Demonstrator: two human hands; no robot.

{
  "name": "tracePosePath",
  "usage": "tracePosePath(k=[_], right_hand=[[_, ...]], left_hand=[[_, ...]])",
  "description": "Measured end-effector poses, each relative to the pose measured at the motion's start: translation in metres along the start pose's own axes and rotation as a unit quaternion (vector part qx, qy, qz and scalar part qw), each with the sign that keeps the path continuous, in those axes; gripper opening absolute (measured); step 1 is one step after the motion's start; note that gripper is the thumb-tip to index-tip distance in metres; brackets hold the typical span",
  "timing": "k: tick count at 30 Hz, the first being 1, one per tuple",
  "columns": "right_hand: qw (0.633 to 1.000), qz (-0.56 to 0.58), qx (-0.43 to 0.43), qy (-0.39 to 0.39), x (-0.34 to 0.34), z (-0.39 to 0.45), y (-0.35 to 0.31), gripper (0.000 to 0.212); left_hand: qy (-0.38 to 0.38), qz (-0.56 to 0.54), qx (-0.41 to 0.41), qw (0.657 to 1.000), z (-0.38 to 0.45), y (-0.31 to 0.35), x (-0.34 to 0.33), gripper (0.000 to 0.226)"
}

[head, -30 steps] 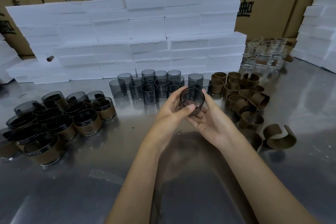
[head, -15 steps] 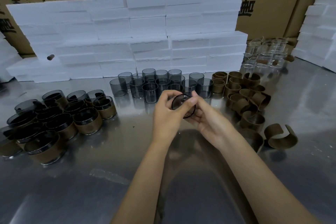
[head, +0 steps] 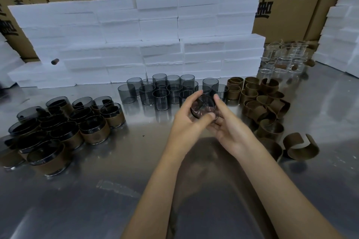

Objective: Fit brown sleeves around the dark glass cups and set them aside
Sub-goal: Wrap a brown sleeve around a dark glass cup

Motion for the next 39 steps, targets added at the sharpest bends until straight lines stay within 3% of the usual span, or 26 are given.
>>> tracePosePath(k=[2, 4, 6, 9, 12, 18, 20, 24, 27, 30, 33, 39], right_hand=[[1.0, -0.029, 0.006, 0.003, -0.002, -0.001, -0.001, 0.042], [0.998, -0.054, 0.014, 0.027, -0.002, -0.001, -0.003, 0.042], [0.996, -0.065, 0.024, 0.06, -0.001, -0.001, -0.004, 0.036], [0.985, -0.143, 0.073, 0.067, -0.005, -0.002, -0.013, 0.024], [0.972, -0.199, 0.117, 0.044, -0.011, -0.006, -0.02, 0.017], [0.977, -0.165, 0.135, 0.0, -0.017, -0.006, -0.024, 0.023], [0.975, -0.174, 0.138, -0.018, -0.021, -0.006, -0.023, 0.026], [0.954, -0.265, 0.138, -0.026, -0.026, -0.007, -0.021, 0.052], [0.931, -0.327, 0.164, -0.014, -0.028, -0.007, -0.024, 0.042], [0.905, -0.375, 0.202, 0.01, -0.03, -0.009, -0.028, 0.019], [0.903, -0.367, 0.221, 0.025, -0.027, -0.01, -0.032, 0.005], [0.914, -0.349, 0.202, 0.043, -0.019, -0.007, -0.032, 0.03]], left_hand=[[0.021, 0.098, -0.001, 0.995, 0.0, 0.001, -0.001, 0.072], [0.074, 0.091, 0.009, 0.993, 0.0, 0.001, 0.008, 0.066], [0.124, -0.032, 0.046, 0.991, -0.002, -0.006, 0.022, 0.051], [0.135, -0.245, 0.069, 0.957, 0.001, -0.016, 0.027, 0.038], [0.118, -0.314, 0.074, 0.939, -0.001, -0.017, 0.026, 0.035], [0.071, -0.41, 0.097, 0.904, -0.004, -0.018, 0.014, 0.027], [0.056, -0.422, 0.103, 0.899, -0.003, -0.018, 0.011, 0.027], [0.033, -0.429, 0.127, 0.894, -0.004, -0.019, 0.003, 0.031], [0.021, -0.422, 0.135, 0.896, -0.005, -0.02, 0.001, 0.037], [0.003, -0.417, 0.145, 0.897, -0.006, -0.019, -0.002, 0.039], [0.002, -0.402, 0.164, 0.901, -0.006, -0.023, -0.004, 0.043], [0.001, -0.403, 0.185, 0.896, -0.007, -0.029, -0.004, 0.035]])
Point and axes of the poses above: each hand's wrist, its own z-axis towards the middle knuckle, its own x-axis out of the back of the hand, y = z × x, the point moved 8 cm from there along z, towards the middle knuckle, and after that the axes turned 11 degrees about -y, right-handed, at the moved point
